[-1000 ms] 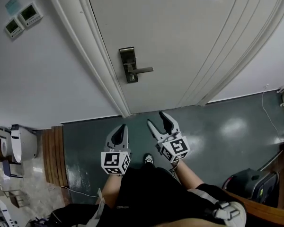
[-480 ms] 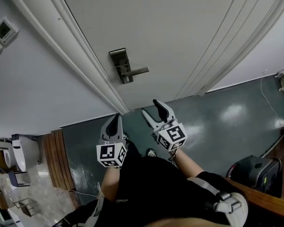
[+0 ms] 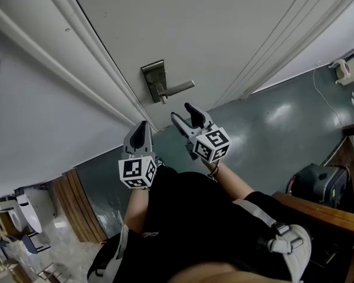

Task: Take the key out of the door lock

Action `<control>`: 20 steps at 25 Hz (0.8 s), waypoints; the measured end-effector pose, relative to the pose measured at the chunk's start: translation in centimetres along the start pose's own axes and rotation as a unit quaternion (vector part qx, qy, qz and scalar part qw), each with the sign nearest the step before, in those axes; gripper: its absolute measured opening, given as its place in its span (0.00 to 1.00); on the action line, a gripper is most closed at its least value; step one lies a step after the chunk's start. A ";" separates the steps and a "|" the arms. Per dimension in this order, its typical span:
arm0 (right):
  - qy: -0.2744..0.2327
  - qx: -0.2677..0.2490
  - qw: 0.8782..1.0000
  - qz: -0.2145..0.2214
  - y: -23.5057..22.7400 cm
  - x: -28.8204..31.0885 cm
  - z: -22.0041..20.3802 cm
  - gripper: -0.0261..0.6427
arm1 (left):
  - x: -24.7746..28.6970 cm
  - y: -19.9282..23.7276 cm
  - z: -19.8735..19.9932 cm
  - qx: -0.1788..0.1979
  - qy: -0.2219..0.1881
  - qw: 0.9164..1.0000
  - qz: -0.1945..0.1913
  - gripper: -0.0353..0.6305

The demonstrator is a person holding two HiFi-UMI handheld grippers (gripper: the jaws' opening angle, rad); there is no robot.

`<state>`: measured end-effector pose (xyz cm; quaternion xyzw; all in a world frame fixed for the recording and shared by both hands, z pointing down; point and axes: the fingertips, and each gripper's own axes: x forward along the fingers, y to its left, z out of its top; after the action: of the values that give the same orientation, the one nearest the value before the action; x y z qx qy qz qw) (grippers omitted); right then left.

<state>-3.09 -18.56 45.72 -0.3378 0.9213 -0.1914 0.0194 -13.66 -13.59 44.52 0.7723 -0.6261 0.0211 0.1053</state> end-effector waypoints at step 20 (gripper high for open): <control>0.004 0.192 0.979 -0.072 -2.2 5.3 -6.2 0.42 | 4.3 5.1 -3.2 -0.018 0.058 0.994 -0.096 0.09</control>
<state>-6.84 -21.34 52.77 -0.3922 0.8409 -0.3669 0.0667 -17.34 -18.07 49.03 0.8243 -0.5422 0.0445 0.1569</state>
